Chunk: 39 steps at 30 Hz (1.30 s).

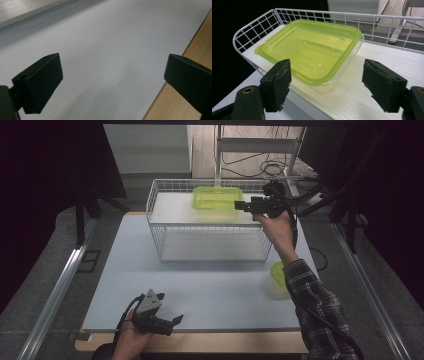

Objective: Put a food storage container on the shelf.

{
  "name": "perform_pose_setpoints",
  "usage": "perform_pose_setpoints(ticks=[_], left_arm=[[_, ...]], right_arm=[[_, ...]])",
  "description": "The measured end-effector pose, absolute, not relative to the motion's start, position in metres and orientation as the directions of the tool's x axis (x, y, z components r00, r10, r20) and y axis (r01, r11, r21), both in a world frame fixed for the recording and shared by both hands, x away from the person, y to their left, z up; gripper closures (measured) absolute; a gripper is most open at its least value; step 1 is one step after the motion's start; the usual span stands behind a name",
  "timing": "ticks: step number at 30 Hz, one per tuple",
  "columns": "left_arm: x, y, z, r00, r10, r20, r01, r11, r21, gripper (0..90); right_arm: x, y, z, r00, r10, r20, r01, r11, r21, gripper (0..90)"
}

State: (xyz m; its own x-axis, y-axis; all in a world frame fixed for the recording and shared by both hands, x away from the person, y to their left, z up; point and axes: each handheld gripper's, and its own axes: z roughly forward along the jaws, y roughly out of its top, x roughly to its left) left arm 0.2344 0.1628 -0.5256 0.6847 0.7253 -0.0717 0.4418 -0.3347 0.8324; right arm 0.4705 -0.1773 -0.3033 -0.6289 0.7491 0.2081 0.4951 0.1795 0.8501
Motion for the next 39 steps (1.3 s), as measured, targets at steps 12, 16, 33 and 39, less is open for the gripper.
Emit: perform_pose_setpoints(ticks=[12, 16, 33, 39], left_arm=[[0.237, 0.166, -0.526, 0.677, 0.728, -0.105, 0.456, -0.303, 0.837, 0.9], [0.236, 0.165, -0.526, 0.683, 0.726, -0.080, 0.436, -0.318, 0.842, 1.5], [0.236, 0.166, -0.526, 0.692, 0.718, -0.080, 0.412, -0.301, 0.860, 1.5], [0.236, 0.164, -0.526, 0.697, 0.714, -0.071, 0.409, -0.315, 0.856, 1.4]], right_arm=[[0.443, -0.182, -0.309, -0.696, 0.705, 0.137, 0.428, 0.254, 0.867, 13.0], [0.436, -0.182, -0.314, -0.713, 0.689, 0.132, 0.419, 0.267, 0.868, 10.2], [0.408, -0.188, -0.332, -0.782, 0.619, 0.067, 0.343, 0.338, 0.876, 1.5], [0.398, -0.193, -0.342, -0.796, 0.601, 0.073, 0.332, 0.333, 0.882, 0.2]])
